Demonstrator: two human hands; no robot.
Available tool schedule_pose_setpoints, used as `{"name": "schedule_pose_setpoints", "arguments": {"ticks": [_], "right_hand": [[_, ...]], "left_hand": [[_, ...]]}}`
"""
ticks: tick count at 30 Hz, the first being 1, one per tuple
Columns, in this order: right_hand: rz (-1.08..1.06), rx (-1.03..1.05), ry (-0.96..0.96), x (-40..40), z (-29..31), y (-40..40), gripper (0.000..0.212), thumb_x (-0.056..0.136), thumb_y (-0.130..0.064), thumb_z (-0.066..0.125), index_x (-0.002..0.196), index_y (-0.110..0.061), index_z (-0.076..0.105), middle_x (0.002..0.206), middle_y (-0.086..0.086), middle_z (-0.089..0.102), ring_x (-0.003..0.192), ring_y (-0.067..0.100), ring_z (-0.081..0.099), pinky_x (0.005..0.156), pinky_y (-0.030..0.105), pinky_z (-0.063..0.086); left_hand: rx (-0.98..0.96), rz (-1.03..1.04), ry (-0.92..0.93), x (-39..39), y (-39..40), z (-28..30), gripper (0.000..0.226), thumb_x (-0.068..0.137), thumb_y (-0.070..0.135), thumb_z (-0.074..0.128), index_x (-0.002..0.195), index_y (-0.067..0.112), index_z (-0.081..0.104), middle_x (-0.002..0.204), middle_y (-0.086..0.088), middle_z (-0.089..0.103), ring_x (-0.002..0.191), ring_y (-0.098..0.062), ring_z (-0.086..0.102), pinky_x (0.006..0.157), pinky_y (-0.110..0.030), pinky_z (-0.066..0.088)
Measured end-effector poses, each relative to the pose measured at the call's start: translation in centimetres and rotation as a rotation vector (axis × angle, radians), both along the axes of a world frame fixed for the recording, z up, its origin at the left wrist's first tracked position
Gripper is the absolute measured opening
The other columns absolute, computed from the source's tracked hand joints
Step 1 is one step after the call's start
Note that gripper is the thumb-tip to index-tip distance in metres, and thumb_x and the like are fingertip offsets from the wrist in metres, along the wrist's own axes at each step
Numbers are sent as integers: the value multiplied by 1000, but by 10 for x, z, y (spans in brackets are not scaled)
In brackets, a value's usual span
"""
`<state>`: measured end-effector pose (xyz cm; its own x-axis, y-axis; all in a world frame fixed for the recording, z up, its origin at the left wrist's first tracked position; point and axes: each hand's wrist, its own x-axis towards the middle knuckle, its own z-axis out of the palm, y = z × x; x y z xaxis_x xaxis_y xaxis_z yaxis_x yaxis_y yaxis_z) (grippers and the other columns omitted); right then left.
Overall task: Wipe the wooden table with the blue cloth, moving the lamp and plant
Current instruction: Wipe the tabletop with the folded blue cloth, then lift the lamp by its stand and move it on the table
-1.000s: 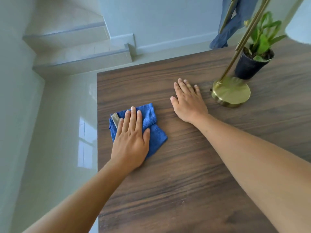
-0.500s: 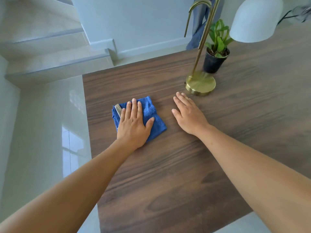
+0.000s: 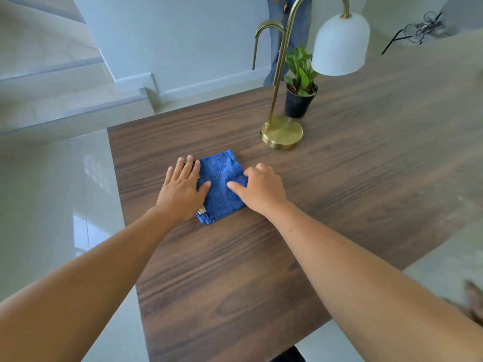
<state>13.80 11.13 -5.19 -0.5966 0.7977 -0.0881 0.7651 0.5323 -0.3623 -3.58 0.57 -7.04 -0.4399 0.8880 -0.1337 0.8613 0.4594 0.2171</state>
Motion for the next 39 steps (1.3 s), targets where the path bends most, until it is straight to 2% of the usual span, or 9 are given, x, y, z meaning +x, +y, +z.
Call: {"name": "schedule_pose_setpoints", "arguments": {"ticks": [5, 12, 17, 20, 24, 29, 31, 34, 39], "right_hand": [[-168, -187, -60, -9, 8, 5, 30, 89, -36, 70, 79, -17, 49, 93, 4, 61, 86, 25, 61, 66, 31, 43], [-365, -262, -176, 91, 17, 41, 36, 78, -40, 78, 89, -10, 62, 87, 6, 64, 71, 23, 58, 56, 28, 39], [-454, -308, -286, 162, 21, 73, 52, 71, -49, 84, 91, -6, 64, 88, 8, 66, 79, 26, 60, 63, 31, 41], [-396, -338, -322, 178, 29, 86, 54, 70, -55, 83, 81, -6, 63, 81, 8, 65, 85, 30, 63, 63, 34, 45], [-327, -188, -78, 161, 37, 108, 61, 83, -54, 72, 121, -6, 65, 120, 12, 67, 110, 29, 63, 92, 38, 50], [-144, -118, 82, 108, 34, 144, 79, 83, -51, 73, 147, -16, 42, 149, 8, 45, 138, 26, 42, 112, 42, 36], [-98, -122, 102, 86, 28, 160, 92, 77, -58, 76, 151, -19, 36, 151, 6, 42, 140, 26, 38, 114, 43, 34], [-61, -128, 117, 62, 16, 179, 113, 60, -76, 74, 151, -24, 34, 150, 1, 43, 137, 26, 40, 111, 49, 39], [-6, -140, 97, 46, 2, 193, 124, 61, -72, 79, 157, -19, 22, 159, 4, 30, 146, 24, 26, 118, 46, 28]], "left_hand": [[40, 8, -16, 17, 5, -8, 71, 104, 48, 25, 159, 8, 6, 168, -5, -4, 153, -21, -13, 124, -40, -4], [30, -133, -65, 106, 44, -1, 72, 104, 50, 23, 159, 9, 0, 167, -6, -9, 152, -21, -15, 123, -36, -9], [51, -222, -147, 165, 71, 1, 71, 105, 47, 25, 159, 8, 3, 167, -6, -5, 153, -20, -12, 124, -36, -7], [172, -190, -204, 173, 83, 8, 65, 105, 43, 31, 158, 7, 18, 166, -8, 16, 154, -21, 6, 125, -36, 3], [367, 25, -393, 138, 118, 27, 48, 103, 39, 40, 143, 12, 45, 142, -7, 52, 134, -25, 44, 110, -37, 33], [408, 98, -511, 86, 183, 55, 53, 102, 40, 47, 147, 12, 42, 146, -9, 51, 134, -26, 46, 109, -39, 39], [461, 108, -572, 74, 208, 64, 52, 101, 38, 53, 147, 15, 43, 143, -3, 53, 125, -19, 53, 98, -25, 45], [484, 143, -637, 66, 234, 67, 33, 101, 35, 54, 129, 20, 59, 121, 3, 66, 91, -13, 62, 55, -2, 43], [522, 120, -702, 61, 243, 63, 23, 101, 28, 52, 100, 9, 64, 93, -10, 72, 75, -20, 63, 78, -42, 57]]}}
